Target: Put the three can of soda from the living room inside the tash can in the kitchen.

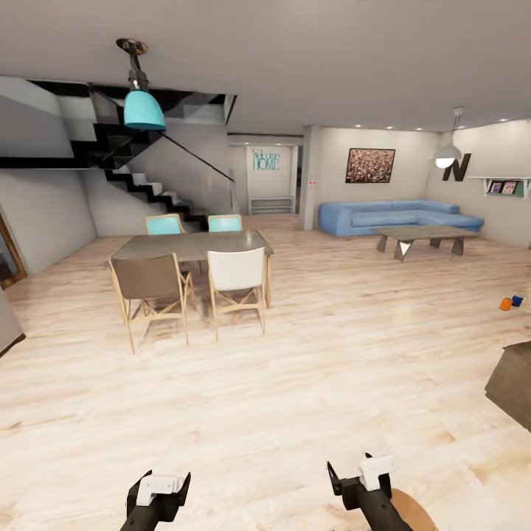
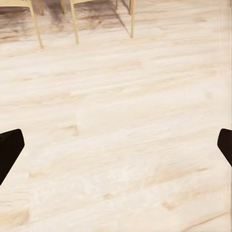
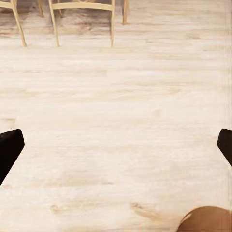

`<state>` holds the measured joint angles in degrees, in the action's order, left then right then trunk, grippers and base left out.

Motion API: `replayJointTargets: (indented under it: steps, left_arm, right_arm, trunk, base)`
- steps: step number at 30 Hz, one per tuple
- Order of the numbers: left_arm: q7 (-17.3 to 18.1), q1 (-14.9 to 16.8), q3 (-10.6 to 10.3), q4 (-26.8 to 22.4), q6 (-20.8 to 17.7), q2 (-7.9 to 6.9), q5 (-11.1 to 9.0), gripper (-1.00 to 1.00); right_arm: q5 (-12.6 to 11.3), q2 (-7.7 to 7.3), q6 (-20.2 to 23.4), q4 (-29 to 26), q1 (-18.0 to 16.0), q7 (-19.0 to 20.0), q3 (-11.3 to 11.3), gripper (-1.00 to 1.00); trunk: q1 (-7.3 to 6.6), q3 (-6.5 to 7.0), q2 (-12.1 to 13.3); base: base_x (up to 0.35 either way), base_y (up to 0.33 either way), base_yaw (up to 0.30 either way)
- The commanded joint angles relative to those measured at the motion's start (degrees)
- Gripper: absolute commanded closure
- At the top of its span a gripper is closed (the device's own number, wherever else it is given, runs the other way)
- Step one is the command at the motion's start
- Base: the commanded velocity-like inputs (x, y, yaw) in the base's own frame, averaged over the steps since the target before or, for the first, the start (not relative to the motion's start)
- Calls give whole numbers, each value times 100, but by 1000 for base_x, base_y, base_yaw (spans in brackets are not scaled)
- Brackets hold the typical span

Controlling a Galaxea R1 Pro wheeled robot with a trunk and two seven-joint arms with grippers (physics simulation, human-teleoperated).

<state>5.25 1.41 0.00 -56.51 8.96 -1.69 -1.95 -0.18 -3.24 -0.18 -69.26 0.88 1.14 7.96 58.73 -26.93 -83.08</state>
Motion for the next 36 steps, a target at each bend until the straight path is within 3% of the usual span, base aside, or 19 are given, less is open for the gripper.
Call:
replayJointTargets:
  steps: [1,17,36]
  left_arm:
    - [-2,0,0,0,0,1,1,-100]
    - [-5,0,0,1,0,-1,9,-100]
    - [-6,0,0,0,0,2,10,-100]
  right_arm:
    - [0,0,0,0,0,0,0,-100]
    - [-9,22,0,0,-1,0,9,-100]
    - [-17,20,3,4,-1,0,3,-100]
  trunk:
    - [0,0,0]
    - [0,-3,0]
    - [0,-126,0]
  base:
    - [0,0,-241]
    - [0,0,-202]
    - [0,0,-149]
